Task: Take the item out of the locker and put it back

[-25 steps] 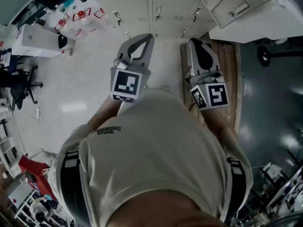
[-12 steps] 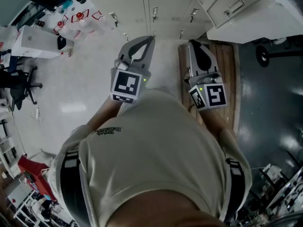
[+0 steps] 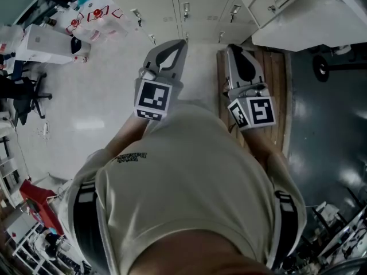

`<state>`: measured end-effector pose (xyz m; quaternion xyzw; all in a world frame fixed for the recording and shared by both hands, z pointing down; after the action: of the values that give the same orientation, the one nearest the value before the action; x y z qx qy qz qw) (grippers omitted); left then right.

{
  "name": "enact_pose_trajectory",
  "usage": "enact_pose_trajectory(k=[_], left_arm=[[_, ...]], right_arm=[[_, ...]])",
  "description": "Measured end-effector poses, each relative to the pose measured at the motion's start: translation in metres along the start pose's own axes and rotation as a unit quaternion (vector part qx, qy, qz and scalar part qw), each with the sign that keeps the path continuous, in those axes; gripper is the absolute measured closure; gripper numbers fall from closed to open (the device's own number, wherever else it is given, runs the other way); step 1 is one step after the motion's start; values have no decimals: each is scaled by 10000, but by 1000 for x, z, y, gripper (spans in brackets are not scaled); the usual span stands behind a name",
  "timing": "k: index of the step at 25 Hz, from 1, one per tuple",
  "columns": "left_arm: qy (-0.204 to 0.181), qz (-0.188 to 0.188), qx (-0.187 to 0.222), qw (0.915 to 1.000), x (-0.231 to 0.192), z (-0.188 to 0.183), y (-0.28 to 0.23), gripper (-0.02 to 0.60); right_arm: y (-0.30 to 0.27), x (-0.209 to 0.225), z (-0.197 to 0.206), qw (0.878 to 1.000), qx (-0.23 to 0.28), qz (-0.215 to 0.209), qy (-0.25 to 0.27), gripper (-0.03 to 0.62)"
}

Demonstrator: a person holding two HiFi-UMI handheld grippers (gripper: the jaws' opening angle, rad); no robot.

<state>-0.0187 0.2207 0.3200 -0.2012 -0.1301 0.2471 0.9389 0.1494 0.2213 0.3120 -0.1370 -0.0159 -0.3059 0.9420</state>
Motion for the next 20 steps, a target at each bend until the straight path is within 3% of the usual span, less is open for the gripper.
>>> enact_pose_trajectory(k=[9,20], left_arm=[[-16,-222,164,9996,15,-10,2,566],[-73,-273,333,9990,-5,-26,-24,566]], right_arm=[[12,14,-10,9996,196,9,180,591],[-16,29,-27,9981,308,149,512,591]])
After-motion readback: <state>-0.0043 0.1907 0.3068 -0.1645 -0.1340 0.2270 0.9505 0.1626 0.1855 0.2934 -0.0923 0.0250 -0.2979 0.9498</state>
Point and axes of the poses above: the fingertips, and each gripper's own axes: y backward along the fingers, x to its right, z out of its underside, the point moved 6 cm from there along y, backward along the fingers, and after that the axes turned 15 degrees about -x, right-handed, at the moved point
